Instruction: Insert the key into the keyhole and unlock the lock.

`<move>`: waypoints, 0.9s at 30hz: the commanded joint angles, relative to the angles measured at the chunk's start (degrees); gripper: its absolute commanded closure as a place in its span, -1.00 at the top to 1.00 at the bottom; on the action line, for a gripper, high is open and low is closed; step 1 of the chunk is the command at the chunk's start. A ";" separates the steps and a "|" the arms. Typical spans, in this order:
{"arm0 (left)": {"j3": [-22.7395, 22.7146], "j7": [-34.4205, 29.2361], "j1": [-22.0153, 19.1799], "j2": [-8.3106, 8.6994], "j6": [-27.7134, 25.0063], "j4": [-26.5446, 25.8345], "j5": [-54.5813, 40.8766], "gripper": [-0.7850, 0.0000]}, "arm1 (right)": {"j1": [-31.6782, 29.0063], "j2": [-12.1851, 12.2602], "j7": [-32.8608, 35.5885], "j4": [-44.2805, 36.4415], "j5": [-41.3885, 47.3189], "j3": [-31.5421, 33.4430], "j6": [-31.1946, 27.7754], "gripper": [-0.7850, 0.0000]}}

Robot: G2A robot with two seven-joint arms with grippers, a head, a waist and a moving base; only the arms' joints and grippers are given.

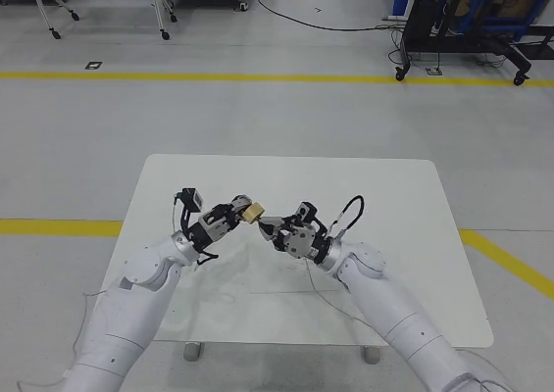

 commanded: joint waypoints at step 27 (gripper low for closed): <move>-1.98 6.74 4.00 -0.04 -9.50 -4.18 6.78 -1.00 | 1.03 -0.06 7.53 4.32 3.42 3.71 -0.69 -0.09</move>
